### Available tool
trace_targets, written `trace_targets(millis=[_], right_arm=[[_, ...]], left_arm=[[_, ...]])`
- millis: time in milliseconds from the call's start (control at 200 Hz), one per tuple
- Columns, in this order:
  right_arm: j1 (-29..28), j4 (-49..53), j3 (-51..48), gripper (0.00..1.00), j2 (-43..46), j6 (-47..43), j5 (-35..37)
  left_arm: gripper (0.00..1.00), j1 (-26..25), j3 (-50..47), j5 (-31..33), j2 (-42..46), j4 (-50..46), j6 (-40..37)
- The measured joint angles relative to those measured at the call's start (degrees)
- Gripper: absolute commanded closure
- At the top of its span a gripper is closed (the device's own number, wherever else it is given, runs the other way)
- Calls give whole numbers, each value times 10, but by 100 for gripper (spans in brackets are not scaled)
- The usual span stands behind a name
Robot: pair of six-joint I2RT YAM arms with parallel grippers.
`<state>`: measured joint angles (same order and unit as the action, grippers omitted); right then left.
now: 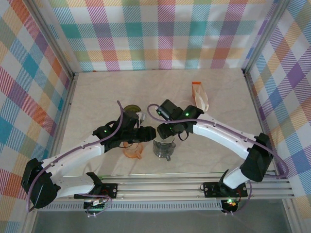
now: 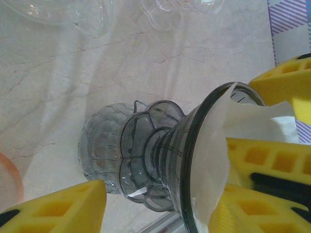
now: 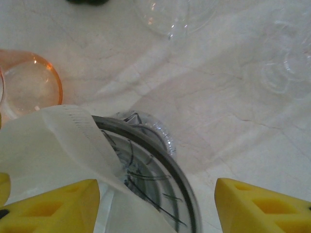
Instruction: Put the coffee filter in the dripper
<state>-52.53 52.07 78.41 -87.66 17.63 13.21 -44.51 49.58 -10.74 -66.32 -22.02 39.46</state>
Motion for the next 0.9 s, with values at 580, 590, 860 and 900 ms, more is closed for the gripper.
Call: trace_targets(millis=[580, 590, 860, 900], right_arm=[[12, -24, -40, 36, -34, 15, -33], [12, -25, -40, 36, -35, 15, -33], [12, -33, -51, 37, -40, 17, -35], [12, -33, -51, 37, -40, 17, -35]], left_arm=[[43, 0, -7, -4, 0, 12, 2], [43, 0, -7, -4, 0, 13, 2], [37, 0, -14, 0, 31, 15, 15], [37, 0, -14, 4, 40, 15, 15]])
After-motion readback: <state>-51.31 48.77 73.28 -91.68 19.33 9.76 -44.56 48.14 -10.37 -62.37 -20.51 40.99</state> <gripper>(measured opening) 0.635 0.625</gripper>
